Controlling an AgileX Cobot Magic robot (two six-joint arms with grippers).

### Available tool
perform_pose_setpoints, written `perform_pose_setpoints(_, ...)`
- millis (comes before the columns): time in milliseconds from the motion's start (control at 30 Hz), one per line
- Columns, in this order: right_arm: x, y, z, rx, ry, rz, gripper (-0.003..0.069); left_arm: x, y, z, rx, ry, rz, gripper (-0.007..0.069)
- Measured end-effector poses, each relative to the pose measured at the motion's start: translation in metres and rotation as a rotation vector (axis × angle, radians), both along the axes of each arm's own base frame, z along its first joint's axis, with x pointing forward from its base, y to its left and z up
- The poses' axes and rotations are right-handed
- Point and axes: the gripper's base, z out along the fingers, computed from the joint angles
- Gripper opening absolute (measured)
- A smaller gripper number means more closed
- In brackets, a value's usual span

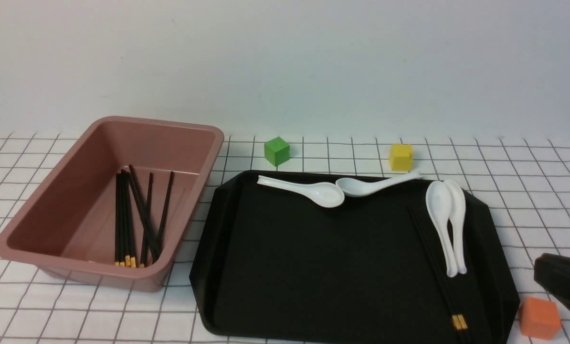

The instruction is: On white black tablecloth take chopsticks from black tray and put them in box.

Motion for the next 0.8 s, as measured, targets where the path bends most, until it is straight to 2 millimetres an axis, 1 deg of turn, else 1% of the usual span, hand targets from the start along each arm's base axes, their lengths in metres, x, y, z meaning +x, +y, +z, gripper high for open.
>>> perform_pose_setpoints(67,-0.007,-0.004,-0.003,0.036,-0.051,0.004,-0.0004,0.000,0.000,0.000,0.000,0.000,0.000,0.0223)
perform_pose_setpoints(233,-0.016,-0.009,-0.009,0.059,-0.083,0.005,-0.0004,0.000,0.000,0.000,0.000,0.000,0.000,0.0229)
perform_pose_setpoints(800,-0.019,-0.011,-0.014,0.057,-0.092,0.005,0.0004,0.000,0.000,0.000,0.000,0.000,0.000,0.0237)
